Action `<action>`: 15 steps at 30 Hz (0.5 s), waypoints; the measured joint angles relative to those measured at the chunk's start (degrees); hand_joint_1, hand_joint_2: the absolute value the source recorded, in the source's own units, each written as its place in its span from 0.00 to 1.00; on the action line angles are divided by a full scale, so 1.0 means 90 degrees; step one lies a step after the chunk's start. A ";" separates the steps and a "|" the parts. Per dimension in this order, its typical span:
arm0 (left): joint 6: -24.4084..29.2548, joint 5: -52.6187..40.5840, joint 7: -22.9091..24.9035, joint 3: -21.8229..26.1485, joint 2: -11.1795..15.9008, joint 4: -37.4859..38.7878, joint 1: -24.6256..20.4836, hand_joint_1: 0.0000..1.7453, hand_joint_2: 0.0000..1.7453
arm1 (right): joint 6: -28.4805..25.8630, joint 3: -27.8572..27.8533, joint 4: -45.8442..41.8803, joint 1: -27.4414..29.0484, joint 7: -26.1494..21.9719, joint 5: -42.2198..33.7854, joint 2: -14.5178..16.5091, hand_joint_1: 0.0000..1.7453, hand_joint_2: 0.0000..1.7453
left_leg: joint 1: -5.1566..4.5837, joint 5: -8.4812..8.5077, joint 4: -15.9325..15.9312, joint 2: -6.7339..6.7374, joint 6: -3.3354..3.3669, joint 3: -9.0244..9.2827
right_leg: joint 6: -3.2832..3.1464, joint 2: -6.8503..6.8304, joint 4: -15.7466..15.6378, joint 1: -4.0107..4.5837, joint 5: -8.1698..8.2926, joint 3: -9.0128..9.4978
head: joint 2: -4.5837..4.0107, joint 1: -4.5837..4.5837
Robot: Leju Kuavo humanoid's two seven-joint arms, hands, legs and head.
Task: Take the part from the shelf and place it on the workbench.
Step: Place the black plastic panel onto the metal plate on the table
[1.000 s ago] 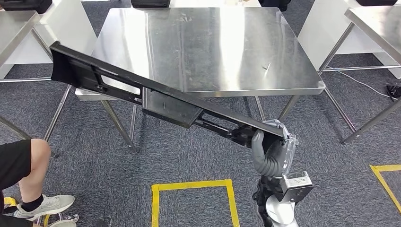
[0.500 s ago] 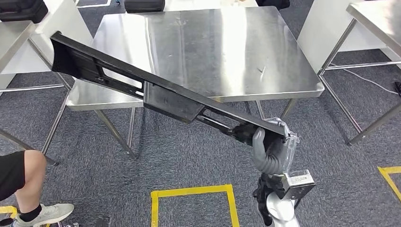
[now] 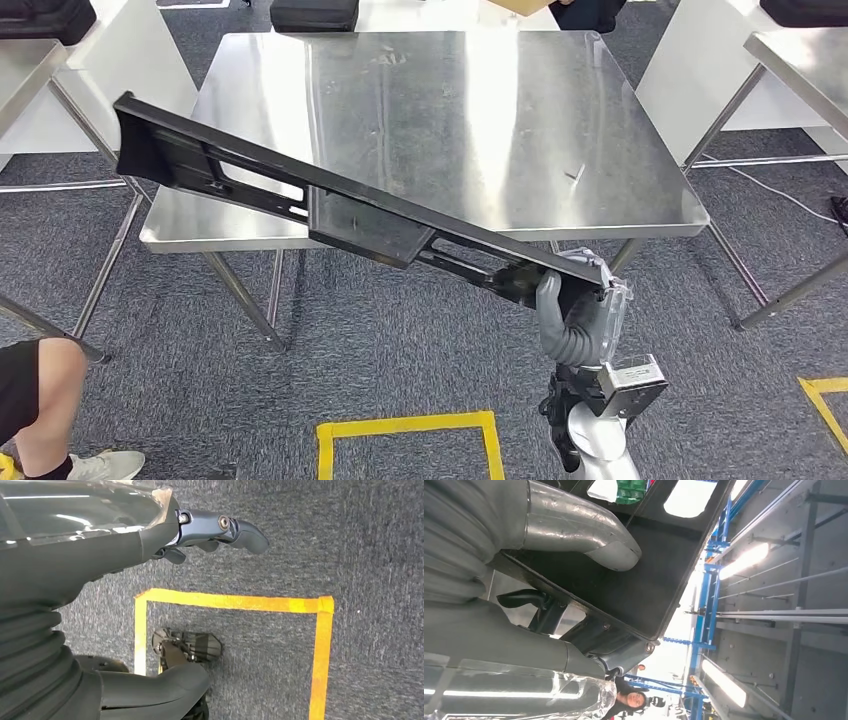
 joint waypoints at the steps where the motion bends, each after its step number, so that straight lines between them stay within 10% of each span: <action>1: -0.0005 0.0006 -0.0011 0.0004 0.0000 0.0041 -0.0012 0.00 1.00 | -0.0001 -0.0013 0.0015 0.0001 -0.0016 -0.0013 -0.0016 1.00 1.00 | 0.0002 -0.0056 0.0000 -0.0008 -0.0015 0.0072 | 0.0076 -0.0004 -0.0401 -0.0013 0.0257 0.0085 | -0.0001 0.0001; 4: -0.0024 0.0027 -0.0053 0.0006 0.0009 0.0169 -0.0083 0.00 1.00 | -0.0007 -0.0048 0.0065 -0.0016 -0.0057 -0.0043 -0.0052 1.00 1.00 | -0.0016 -0.0212 0.0001 -0.0018 -0.0094 0.0227 | 0.0099 -0.0072 -0.1386 -0.0012 0.0938 0.0367 | 0.0000 -0.0004; 8: 0.0012 0.0076 -0.0082 0.0005 0.0030 0.0323 -0.0204 0.00 1.00 | -0.0051 -0.0077 0.0111 -0.0020 -0.0083 -0.0054 -0.0084 1.00 1.00 | -0.0029 -0.0287 0.0188 0.0002 -0.0199 0.0195 | -0.0191 -0.0071 -0.1490 -0.0041 0.0997 0.0479 | 0.0000 -0.0015; 13: 0.0062 0.0154 -0.0120 0.0006 0.0066 0.0490 -0.0298 0.00 1.00 | -0.0063 -0.0103 0.0157 -0.0042 -0.0117 -0.0078 -0.0091 1.00 1.00 | 0.0076 -0.0784 0.1749 0.0037 -0.0392 -0.0860 | -0.0360 -0.0057 -0.1514 -0.0080 0.0842 0.0676 | 0.0001 -0.0022; 15: 0.0084 0.0216 -0.0163 0.0006 0.0084 0.0553 -0.0307 0.00 1.00 | -0.0063 -0.0106 0.0198 -0.0042 -0.0141 -0.0095 -0.0092 1.00 1.00 | 0.0124 -0.0644 0.1664 0.0047 -0.0438 -0.1031 | -0.0338 -0.0038 -0.1513 -0.0100 0.0759 0.0771 | 0.0001 -0.0022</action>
